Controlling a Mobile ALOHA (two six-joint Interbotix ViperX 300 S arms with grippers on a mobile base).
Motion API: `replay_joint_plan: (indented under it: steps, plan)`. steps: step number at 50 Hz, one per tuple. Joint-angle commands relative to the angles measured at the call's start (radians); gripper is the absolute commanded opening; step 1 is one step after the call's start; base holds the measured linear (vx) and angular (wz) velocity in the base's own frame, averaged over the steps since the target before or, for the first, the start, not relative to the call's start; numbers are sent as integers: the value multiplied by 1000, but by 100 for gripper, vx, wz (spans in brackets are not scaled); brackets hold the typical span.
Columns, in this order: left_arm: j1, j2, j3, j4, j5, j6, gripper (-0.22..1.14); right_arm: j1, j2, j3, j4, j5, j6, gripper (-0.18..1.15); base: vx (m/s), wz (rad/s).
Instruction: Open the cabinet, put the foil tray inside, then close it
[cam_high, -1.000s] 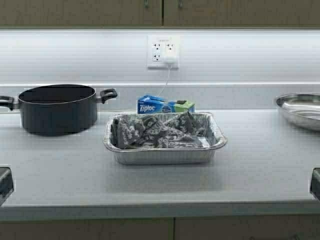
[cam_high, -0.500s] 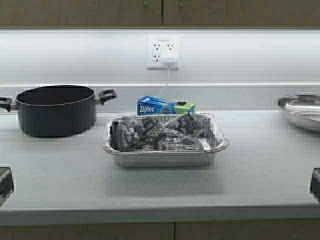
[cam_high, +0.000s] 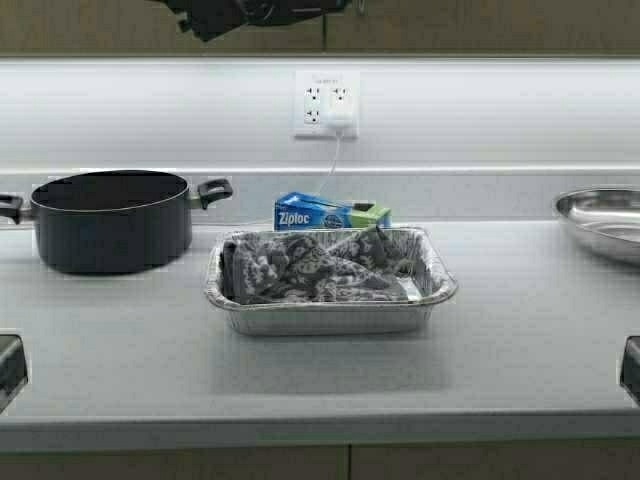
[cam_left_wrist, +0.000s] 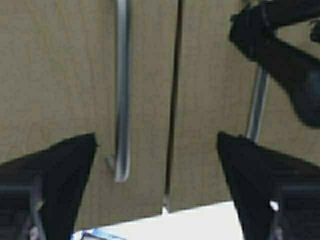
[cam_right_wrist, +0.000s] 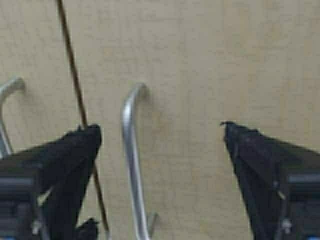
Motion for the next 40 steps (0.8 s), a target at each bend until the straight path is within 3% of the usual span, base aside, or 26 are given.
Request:
replay_joint_plan:
  steps: [1,13,18,20,23,29,30,32,36,40]
  plan:
    - [0,17,-54,-6,-20,3,101,3,26,-66,2,-6,-5,103,0,0]
    - [29,66,-104,-21,-28,5,101,2,91,-138,3,-6,-9,102,0,0]
    - [43,77,-117,-25,-28,6,95,-2,109,-158,5,-6,-14,94,-2,-1]
    - [46,77,-120,-28,-26,8,87,2,115,-164,11,-6,-14,82,-3,-2]
    - [46,77,-120,-38,-26,9,67,2,120,-169,29,-6,-14,55,-4,-3]
    - [46,58,-117,-46,34,2,-2,8,104,-147,38,-5,-14,-11,-5,-4]
    - [48,54,-120,-46,54,0,-11,9,100,-141,38,-5,-14,-12,-6,1]
    - [46,48,-121,-46,97,3,-16,9,86,-126,40,-5,-14,-6,-6,6]
    - [46,20,-109,-41,169,9,0,15,49,-84,40,-3,-15,12,-5,4]
    - [46,-34,-67,-15,230,9,11,18,-14,-25,40,11,-15,13,-4,3]
